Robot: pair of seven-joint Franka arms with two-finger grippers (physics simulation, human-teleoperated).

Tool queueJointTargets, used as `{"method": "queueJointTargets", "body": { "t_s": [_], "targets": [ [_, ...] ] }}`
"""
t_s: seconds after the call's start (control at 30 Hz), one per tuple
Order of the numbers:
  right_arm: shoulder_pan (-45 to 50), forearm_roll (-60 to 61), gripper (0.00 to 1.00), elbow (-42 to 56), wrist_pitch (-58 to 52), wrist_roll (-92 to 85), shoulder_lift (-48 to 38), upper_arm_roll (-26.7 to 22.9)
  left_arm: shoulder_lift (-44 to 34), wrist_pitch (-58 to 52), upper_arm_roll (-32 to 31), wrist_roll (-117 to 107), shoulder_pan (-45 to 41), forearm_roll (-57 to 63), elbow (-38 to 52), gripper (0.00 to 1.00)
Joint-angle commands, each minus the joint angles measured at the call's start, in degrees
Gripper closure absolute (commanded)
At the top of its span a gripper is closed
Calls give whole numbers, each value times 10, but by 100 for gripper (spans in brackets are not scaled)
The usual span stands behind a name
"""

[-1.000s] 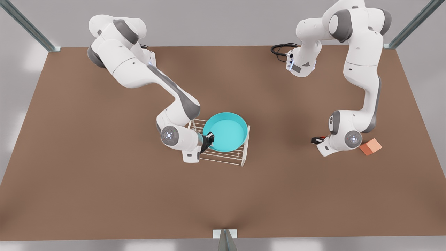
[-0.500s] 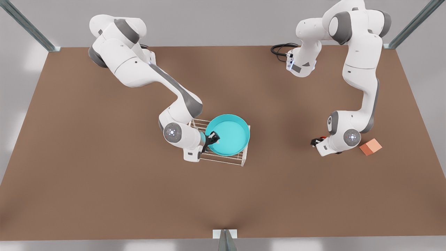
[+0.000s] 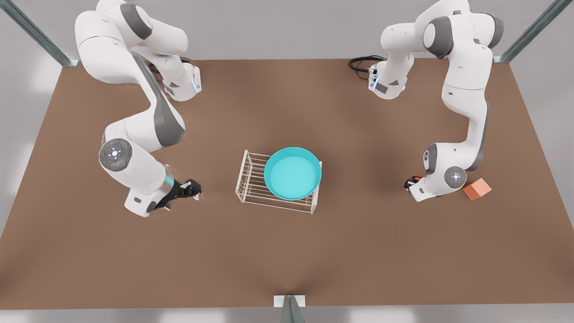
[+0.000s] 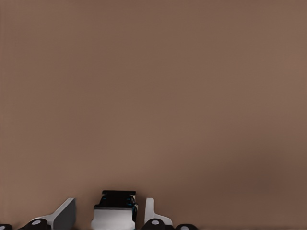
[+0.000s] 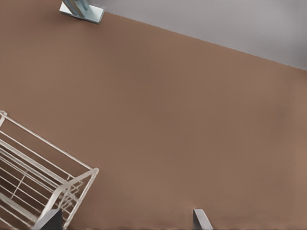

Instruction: Place the plate on the shelf with right arm and place the red button switch in the plate with left arm

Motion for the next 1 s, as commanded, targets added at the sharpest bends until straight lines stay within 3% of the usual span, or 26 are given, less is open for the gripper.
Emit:
{"method": "queueJointTargets", "body": {
  "t_s": [0.0, 0.1, 0.13, 0.23, 0.33, 0.4, 0.97],
  "targets": [
    [-4, -49, 0, 8, -219, -39, -51, -44, 0, 0, 1, -13, -2, 0, 0, 23],
    [2, 20, 0, -27, -242, -51, -157, -79, 1, 0, 1, -13, -2, -1, -1, 23],
    [15, 77, 0, -61, -240, -42, -188, -126, 3, 0, 1, -13, -2, -1, -2, 23],
    [13, 73, 0, -75, -232, -39, -191, -131, 4, 0, 1, -13, -2, -1, -4, 23],
    [11, 76, 0, -75, -231, -43, -188, -131, 3, -1, 1, -12, -3, -1, -3, 46],
    [10, 77, 0, -75, -231, -49, -186, -131, 3, -1, 1, -12, -4, -1, -2, 48],
    [11, 82, 0, -75, -227, -52, -178, -135, 11, 6, 1, -13, -11, 2, 0, 48]
  ]
}}
